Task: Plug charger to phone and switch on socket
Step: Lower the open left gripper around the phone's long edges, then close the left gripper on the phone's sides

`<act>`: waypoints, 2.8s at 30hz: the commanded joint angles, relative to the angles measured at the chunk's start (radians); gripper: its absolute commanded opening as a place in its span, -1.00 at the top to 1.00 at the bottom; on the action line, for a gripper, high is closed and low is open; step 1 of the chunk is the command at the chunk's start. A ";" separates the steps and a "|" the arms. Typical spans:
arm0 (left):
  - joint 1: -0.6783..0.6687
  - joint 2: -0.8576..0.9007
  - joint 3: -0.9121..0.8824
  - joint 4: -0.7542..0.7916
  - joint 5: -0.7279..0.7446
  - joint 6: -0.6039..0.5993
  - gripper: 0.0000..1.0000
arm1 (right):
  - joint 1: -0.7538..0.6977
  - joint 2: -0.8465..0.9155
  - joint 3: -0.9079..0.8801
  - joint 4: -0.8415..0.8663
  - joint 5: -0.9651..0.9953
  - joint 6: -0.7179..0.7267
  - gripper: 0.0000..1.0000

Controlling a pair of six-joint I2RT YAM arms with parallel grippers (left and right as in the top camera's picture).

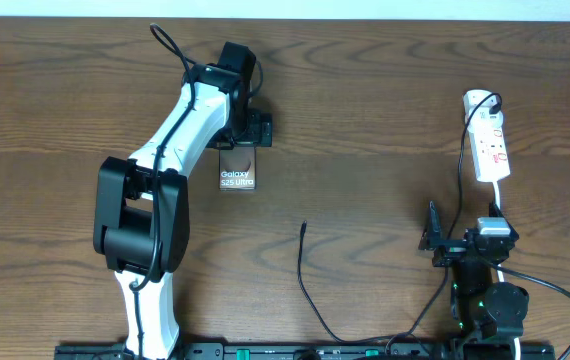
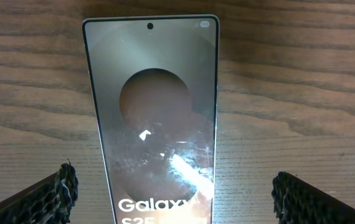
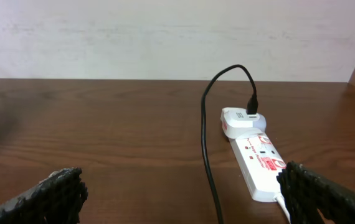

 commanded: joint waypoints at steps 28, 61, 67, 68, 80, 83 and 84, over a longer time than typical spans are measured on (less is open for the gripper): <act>0.006 0.077 -0.065 0.022 -0.023 -0.012 -0.96 | 0.008 -0.006 -0.002 -0.004 -0.005 0.006 -0.98; 0.006 0.077 -0.104 0.090 -0.023 -0.011 -0.96 | 0.008 -0.006 -0.002 -0.004 -0.005 0.006 -0.99; 0.006 0.077 -0.104 0.091 -0.023 -0.011 -0.96 | 0.008 -0.006 -0.002 -0.005 -0.005 0.006 -0.99; 0.006 0.077 -0.104 0.091 -0.023 -0.011 -0.96 | 0.008 -0.006 -0.002 -0.004 -0.005 0.006 -0.98; 0.005 0.077 -0.105 0.090 -0.024 -0.008 -0.96 | 0.008 -0.006 -0.002 -0.004 -0.005 0.006 -0.99; 0.005 0.077 -0.105 0.090 -0.024 -0.008 -0.96 | 0.008 -0.006 -0.002 -0.005 -0.005 0.007 -0.98; 0.005 0.077 -0.105 0.090 -0.023 -0.008 -0.96 | 0.008 -0.006 -0.002 -0.004 -0.005 0.006 -0.99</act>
